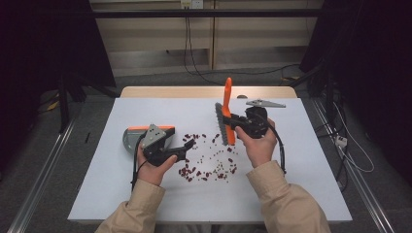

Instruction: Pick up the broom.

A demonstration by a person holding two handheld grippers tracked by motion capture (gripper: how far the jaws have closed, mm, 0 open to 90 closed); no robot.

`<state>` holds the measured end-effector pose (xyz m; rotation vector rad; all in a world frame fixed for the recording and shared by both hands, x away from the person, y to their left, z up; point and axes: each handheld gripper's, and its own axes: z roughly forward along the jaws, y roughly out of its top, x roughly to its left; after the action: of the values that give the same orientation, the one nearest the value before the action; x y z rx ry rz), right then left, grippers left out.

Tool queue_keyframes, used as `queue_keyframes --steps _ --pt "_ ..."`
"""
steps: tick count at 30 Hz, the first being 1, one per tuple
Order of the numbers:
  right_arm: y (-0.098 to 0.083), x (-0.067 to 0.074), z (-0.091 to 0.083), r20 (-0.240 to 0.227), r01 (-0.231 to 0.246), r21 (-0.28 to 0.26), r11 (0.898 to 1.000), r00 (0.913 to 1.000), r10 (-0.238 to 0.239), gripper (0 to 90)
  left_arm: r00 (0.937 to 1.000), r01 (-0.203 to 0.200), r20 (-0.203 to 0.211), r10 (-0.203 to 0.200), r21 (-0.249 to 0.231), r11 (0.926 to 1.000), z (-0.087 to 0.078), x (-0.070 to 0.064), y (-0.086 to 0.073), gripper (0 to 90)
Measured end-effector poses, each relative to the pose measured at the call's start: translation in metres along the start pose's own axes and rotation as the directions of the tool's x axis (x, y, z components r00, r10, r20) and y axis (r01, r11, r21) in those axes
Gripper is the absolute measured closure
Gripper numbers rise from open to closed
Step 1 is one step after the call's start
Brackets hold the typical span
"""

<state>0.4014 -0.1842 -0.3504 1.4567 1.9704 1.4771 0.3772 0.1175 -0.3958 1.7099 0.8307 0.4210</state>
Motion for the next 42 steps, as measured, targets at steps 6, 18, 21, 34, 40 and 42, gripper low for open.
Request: queue_keyframes --steps 6,18,21,34,40,42 --pt "0.0 -0.014 -0.014 0.008 0.005 0.031 1.0 1.0 -0.005 69.9 0.9997 -0.018 0.014 0.018 0.006 0.9998 -0.008 0.007 0.002 12.8" --pt "-0.005 -0.048 -0.038 0.044 -0.021 0.086 0.996 0.9989 0.018 69.8 1.0 -0.008 0.0 0.008 0.011 0.9999 -0.033 0.032 -0.003 9.8" --pt "-0.008 -0.055 -0.043 0.055 -0.035 0.104 0.994 0.998 0.029 69.8 1.0 -0.004 -0.007 0.004 0.012 0.9999 -0.039 0.039 -0.006 9.6" --pt "-0.025 -0.086 -0.053 0.104 -0.068 0.221 0.973 0.9935 0.046 69.7 0.9996 0.011 -0.027 -0.01 0.024 0.9997 -0.051 0.054 -0.018 9.6" --pt "-0.028 -0.091 -0.04 0.133 -0.074 0.218 0.973 0.99 0.045 69.5 0.9994 0.012 -0.033 -0.011 0.022 0.9997 -0.05 0.055 -0.02 9.6" --pt "-0.029 -0.092 -0.034 0.145 -0.069 0.223 0.972 0.9887 0.037 69.5 0.9993 0.012 -0.035 -0.011 0.024 0.9996 -0.051 0.056 -0.021 9.6"
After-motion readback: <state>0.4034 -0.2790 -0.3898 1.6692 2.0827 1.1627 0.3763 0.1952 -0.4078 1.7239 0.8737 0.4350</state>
